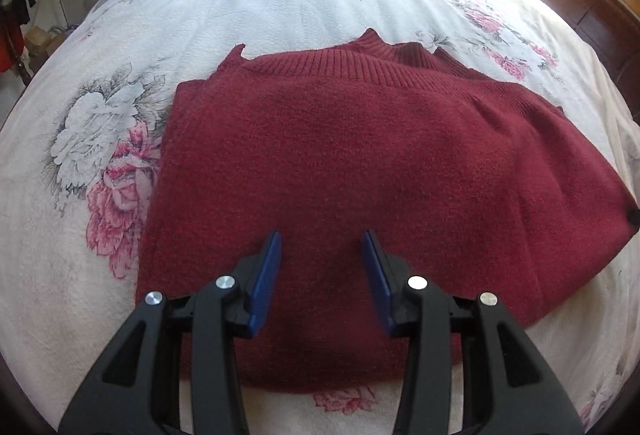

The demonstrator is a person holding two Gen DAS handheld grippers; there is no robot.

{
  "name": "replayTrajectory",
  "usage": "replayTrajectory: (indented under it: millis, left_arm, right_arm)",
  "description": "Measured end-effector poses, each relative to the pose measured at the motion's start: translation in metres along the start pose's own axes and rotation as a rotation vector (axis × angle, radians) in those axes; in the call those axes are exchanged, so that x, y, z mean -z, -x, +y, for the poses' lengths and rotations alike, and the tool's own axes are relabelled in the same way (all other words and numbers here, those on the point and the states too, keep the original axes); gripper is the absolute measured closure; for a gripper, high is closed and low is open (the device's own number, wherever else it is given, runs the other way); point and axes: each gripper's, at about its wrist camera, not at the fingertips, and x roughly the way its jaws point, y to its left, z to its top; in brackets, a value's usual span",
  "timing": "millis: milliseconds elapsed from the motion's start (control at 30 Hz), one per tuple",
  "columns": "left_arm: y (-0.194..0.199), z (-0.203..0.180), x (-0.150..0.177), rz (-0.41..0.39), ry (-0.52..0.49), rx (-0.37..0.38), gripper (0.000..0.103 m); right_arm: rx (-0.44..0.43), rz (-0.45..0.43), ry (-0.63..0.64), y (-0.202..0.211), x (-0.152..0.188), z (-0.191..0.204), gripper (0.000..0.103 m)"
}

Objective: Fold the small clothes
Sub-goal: 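Grasp the sweater side edge with the right gripper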

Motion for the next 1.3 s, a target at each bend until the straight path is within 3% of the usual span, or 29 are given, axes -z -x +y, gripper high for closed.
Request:
replayTrajectory:
  millis: [167, 467, 600, 633, 700, 800, 1200, 1300]
  left_arm:
    - [-0.005, 0.003, 0.002, 0.003, -0.006, 0.002, 0.059]
    - [-0.009, 0.001, 0.003, 0.000, -0.009, -0.010, 0.059]
    - [0.002, -0.006, -0.008, 0.000, 0.024, 0.010, 0.056]
    - [0.008, -0.009, -0.011, -0.017, 0.032, 0.023, 0.054]
    - [0.016, -0.016, -0.019, -0.051, 0.039, 0.032, 0.040]
    - [0.017, -0.030, -0.032, -0.061, 0.028, 0.036, 0.038]
    - [-0.031, -0.034, -0.047, 0.036, 0.055, 0.024, 0.037]
    - [-0.039, -0.027, -0.044, 0.044, 0.081, 0.049, 0.034]
  right_arm:
    - [0.051, 0.053, -0.021, -0.027, 0.016, -0.014, 0.094]
    - [0.036, 0.053, -0.089, -0.044, 0.026, -0.032, 0.094]
    - [-0.012, 0.005, -0.117, -0.021, 0.015, -0.029, 0.078]
    - [-0.037, -0.023, -0.123, -0.012, 0.011, -0.029, 0.069]
    - [-0.070, -0.066, -0.146, 0.000, 0.000, -0.029, 0.052]
    - [-0.055, -0.071, -0.165, 0.001, -0.015, -0.032, 0.046]
    - [-0.057, 0.022, -0.238, -0.053, -0.033, -0.049, 0.046]
    - [-0.086, 0.023, -0.264, -0.063, -0.032, -0.051, 0.051]
